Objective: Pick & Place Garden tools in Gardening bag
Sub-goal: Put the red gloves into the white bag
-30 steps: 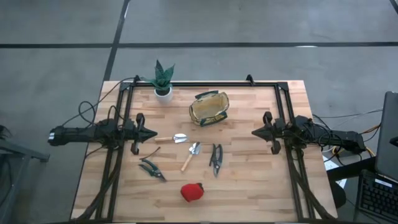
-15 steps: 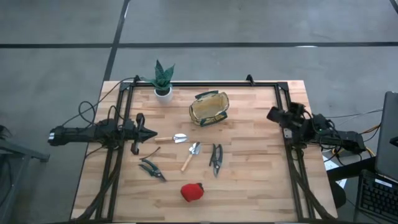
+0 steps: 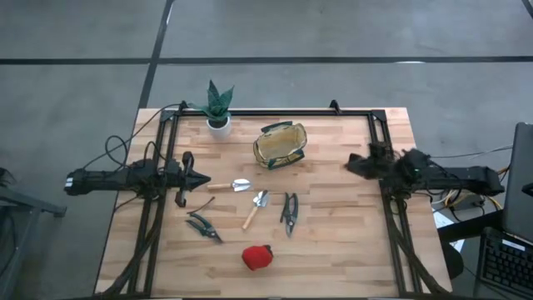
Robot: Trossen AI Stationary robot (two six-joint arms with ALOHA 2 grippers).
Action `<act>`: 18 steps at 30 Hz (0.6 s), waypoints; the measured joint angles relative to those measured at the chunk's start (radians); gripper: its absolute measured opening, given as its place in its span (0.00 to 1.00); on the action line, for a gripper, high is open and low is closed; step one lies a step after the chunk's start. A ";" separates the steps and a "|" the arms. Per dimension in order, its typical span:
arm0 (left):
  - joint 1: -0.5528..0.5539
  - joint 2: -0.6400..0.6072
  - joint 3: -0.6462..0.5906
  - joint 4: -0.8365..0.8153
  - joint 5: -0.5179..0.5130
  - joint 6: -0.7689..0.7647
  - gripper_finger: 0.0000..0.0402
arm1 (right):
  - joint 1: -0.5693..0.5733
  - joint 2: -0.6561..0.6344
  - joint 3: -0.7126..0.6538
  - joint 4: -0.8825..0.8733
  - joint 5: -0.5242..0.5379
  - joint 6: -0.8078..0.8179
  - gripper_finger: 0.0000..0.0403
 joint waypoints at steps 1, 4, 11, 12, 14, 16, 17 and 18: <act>0.000 0.000 0.000 0.000 0.000 0.000 0.03 | 0.000 0.040 0.011 -0.021 0.007 0.007 0.02; 0.000 0.000 0.000 0.000 0.000 0.000 0.03 | -0.001 0.164 0.058 -0.019 0.094 0.019 0.02; 0.000 0.000 0.000 0.001 0.000 0.000 0.03 | 0.028 0.447 0.215 -0.021 0.035 0.036 0.02; 0.000 0.000 0.000 0.001 0.000 0.000 0.03 | 0.040 0.485 0.248 -0.021 0.011 0.019 0.02; 0.000 0.000 0.000 0.001 0.000 0.000 0.03 | 0.068 0.560 0.313 -0.045 -0.017 -0.012 0.02; 0.000 0.000 0.000 0.002 0.000 0.000 0.03 | 0.096 0.635 0.383 -0.064 -0.019 -0.052 0.02; 0.000 0.000 0.000 0.003 0.000 0.000 0.03 | 0.106 0.669 0.421 -0.083 -0.019 -0.073 0.02; 0.000 0.000 0.000 0.004 0.000 0.000 0.03 | 0.116 0.702 0.464 -0.115 -0.018 -0.092 0.02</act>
